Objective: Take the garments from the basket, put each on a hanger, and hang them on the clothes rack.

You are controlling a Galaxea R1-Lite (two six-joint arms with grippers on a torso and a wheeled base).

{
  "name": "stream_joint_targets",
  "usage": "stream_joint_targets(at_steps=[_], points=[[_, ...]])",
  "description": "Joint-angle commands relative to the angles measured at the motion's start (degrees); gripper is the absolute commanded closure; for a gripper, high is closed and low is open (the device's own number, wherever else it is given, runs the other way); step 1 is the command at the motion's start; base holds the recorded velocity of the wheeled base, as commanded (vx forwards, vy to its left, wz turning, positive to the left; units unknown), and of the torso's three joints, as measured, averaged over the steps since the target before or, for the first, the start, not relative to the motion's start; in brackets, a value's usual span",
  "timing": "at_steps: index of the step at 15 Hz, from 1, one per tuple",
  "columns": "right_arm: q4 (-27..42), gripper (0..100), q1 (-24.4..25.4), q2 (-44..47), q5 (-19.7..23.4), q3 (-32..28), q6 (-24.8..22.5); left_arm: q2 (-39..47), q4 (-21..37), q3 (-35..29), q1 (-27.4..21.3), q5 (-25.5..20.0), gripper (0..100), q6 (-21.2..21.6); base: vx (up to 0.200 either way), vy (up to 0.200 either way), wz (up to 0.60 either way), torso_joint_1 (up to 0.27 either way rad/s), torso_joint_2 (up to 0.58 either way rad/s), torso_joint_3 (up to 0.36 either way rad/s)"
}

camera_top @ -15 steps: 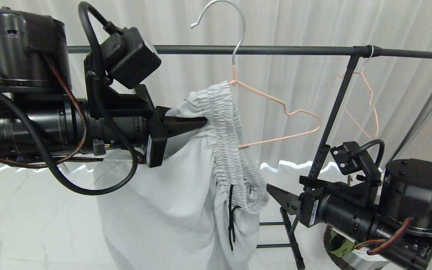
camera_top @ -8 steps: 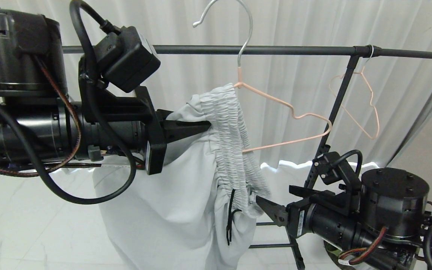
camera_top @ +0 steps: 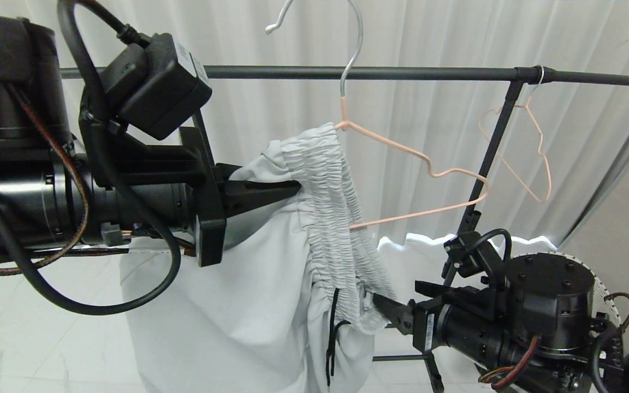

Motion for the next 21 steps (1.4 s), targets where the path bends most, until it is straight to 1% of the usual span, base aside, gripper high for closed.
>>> stream_joint_targets(at_steps=[1, 4, 6, 7, 10, 13, 15, 18, 19, 21], points=[[-0.03, 100, -0.10, 0.77, -0.04, 0.18, -0.01, -0.44, -0.02, 0.16, 0.08, 0.02, 100, 0.00, 0.000, 0.000, 0.00, 0.000, 0.00, 0.000], [-0.03, 100, -1.86, 0.69, -2.85, 0.27, -0.01, -1.05, -0.02, 1.13, 0.17, 0.02, 100, 0.09, 0.000, 0.000, 0.00, 0.000, 0.00, 0.000], [-0.03, 100, -4.94, 0.33, -2.94, 0.35, -0.37, -1.67, -0.11, 2.54, 0.52, 0.19, 100, 0.18, 0.000, 0.000, 0.00, 0.000, 0.00, 0.000], [-0.03, 100, -7.57, 0.07, -2.94, 0.18, -0.89, -2.46, -0.19, 4.03, 1.23, 0.19, 100, 0.27, 0.000, 0.000, 0.00, 0.000, 0.00, 0.000], [-0.03, 100, -13.02, -0.10, -2.76, -0.26, -4.14, -4.13, -3.09, 8.25, 1.67, 0.45, 100, 0.79, 0.000, 0.000, 0.00, 0.000, 0.00, 0.000], [-0.03, 100, -15.48, -0.28, -2.68, -1.58, -5.38, -4.92, -5.03, 11.06, 2.99, 0.54, 100, 0.97, 0.000, 0.000, 0.00, 0.000, 0.00, 0.000], [-0.03, 100, -16.63, -0.28, -2.59, -1.93, -6.25, -5.18, -5.03, 11.94, 3.60, 0.54, 100, 0.97, 0.000, 0.000, 0.00, 0.000, 0.00, 0.000], [0.06, 100, -18.82, -0.37, -2.50, -3.51, -8.01, -5.45, -5.12, 14.14, 6.06, 0.54, 100, 2.99, 0.000, 0.000, 0.00, 0.000, 0.00, 0.000], [0.15, 100, -19.97, -0.37, -2.15, -3.86, -9.07, -5.89, -5.12, 15.19, 7.12, 0.54, 100, 5.01, 0.000, 0.000, 0.00, 0.000, 0.00, 0.000], [0.24, 100, -20.85, -0.46, -2.15, -4.48, -10.03, -5.98, -5.12, 16.34, 8.08, 0.54, 100, 6.33, 0.000, 0.000, 0.00, 0.000, 0.00, 0.000]])
